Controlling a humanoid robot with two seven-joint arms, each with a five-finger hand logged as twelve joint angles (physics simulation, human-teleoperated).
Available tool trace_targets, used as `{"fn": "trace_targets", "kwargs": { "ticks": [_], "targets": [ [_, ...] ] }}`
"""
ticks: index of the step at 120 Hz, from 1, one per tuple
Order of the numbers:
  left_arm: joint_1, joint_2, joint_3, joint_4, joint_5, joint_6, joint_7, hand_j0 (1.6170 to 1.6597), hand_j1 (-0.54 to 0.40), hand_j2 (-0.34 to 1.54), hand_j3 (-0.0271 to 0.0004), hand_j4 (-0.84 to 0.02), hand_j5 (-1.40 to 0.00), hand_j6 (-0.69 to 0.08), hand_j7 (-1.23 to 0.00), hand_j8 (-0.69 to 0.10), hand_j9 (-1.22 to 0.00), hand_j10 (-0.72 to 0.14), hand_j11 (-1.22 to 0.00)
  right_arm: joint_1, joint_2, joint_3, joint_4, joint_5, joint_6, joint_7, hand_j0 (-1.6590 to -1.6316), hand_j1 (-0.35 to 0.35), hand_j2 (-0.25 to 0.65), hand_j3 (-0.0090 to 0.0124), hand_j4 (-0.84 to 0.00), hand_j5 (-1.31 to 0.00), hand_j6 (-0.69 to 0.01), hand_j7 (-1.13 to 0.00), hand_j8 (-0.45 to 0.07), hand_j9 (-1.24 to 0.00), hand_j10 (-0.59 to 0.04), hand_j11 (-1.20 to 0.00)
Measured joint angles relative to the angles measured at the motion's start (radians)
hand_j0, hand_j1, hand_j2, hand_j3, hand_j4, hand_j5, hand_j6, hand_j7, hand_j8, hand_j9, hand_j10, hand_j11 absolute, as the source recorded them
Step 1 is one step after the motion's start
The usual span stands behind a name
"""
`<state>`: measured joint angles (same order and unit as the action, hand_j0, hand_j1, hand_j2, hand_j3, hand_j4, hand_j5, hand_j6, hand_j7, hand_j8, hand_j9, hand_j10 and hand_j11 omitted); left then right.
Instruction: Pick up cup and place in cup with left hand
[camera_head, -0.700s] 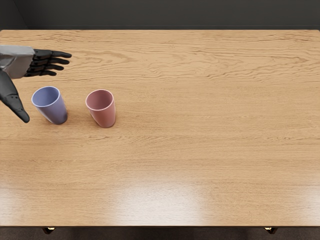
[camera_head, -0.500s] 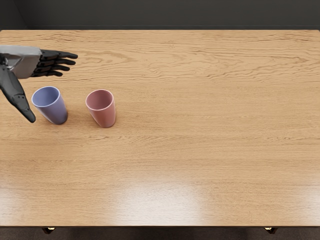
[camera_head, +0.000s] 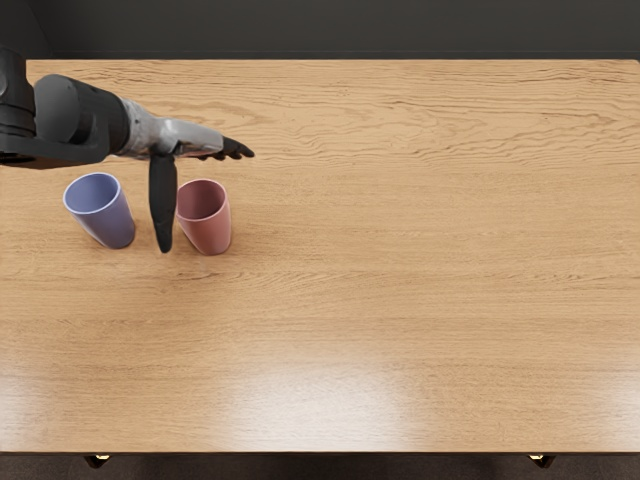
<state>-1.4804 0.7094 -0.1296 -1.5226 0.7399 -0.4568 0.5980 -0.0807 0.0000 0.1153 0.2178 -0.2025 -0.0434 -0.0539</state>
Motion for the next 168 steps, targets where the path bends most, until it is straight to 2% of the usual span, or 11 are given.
{"fn": "trace_targets", "kwargs": {
  "ticks": [16, 28, 66, 106, 138, 168],
  "targets": [
    [0.036, -0.023, 0.009, -0.004, 0.129, 0.081, 0.009, 1.6581, 0.349, 0.00, 0.0000, -0.003, 0.00, -0.004, 0.00, -0.004, 0.00, -0.003, 0.00, 0.000, 0.000, 0.000, 0.000, 0.000, 0.000, 0.000, -1.6581, -0.320, -0.005, 0.0000, -0.024, -0.03, -0.024, -0.03, -0.024, -0.03, -0.024, -0.03],
    [0.087, -0.034, 0.013, -0.012, 0.194, 0.136, 0.012, 1.6581, 0.349, 0.00, 0.0000, -0.003, 0.00, -0.004, 0.00, -0.004, 0.00, -0.003, 0.00, -0.001, 0.000, 0.000, 0.000, 0.000, 0.000, 0.000, -1.6581, -0.320, -0.005, 0.0000, -0.024, -0.03, -0.024, -0.03, -0.024, -0.03, -0.024, -0.03],
    [0.191, -0.078, 0.017, -0.038, 0.361, 0.257, 0.013, 1.6581, 0.349, 0.00, 0.0000, -0.003, 0.00, -0.005, 0.00, -0.004, 0.00, -0.003, 0.00, -0.001, 0.000, 0.001, 0.000, 0.000, -0.001, 0.001, -1.6581, -0.320, -0.005, 0.0000, -0.024, -0.03, -0.024, -0.03, -0.024, -0.03, -0.024, -0.03],
    [0.227, -0.108, 0.018, -0.001, 0.467, 0.300, 0.013, 1.6580, 0.273, 0.01, 0.0000, -0.068, -0.08, -0.070, -0.08, -0.069, -0.08, -0.068, -0.08, 0.005, 0.000, 0.008, 0.000, 0.000, -0.002, 0.000, -1.6581, -0.320, -0.005, 0.0000, -0.024, -0.03, -0.024, -0.03, -0.024, -0.03, -0.024, -0.03],
    [0.241, -0.146, 0.022, 0.032, 0.507, 0.311, 0.013, 1.6580, 0.128, 0.04, 0.0000, -0.190, -0.24, -0.191, -0.24, -0.191, -0.24, -0.189, -0.24, 0.005, 0.000, 0.010, -0.001, 0.000, -0.002, 0.001, -1.6581, -0.320, -0.005, 0.0000, -0.024, -0.03, -0.024, -0.03, -0.024, -0.03, -0.024, -0.03],
    [0.252, -0.163, 0.030, 0.047, 0.515, 0.310, 0.013, 1.6580, 0.069, 0.05, 0.0000, -0.239, -0.31, -0.240, -0.31, -0.239, -0.31, -0.238, -0.31, 0.006, 0.000, 0.012, -0.001, 0.001, -0.002, 0.002, -1.6581, -0.320, -0.005, 0.0000, -0.024, -0.03, -0.024, -0.03, -0.024, -0.03, -0.024, -0.03]
  ]
}}
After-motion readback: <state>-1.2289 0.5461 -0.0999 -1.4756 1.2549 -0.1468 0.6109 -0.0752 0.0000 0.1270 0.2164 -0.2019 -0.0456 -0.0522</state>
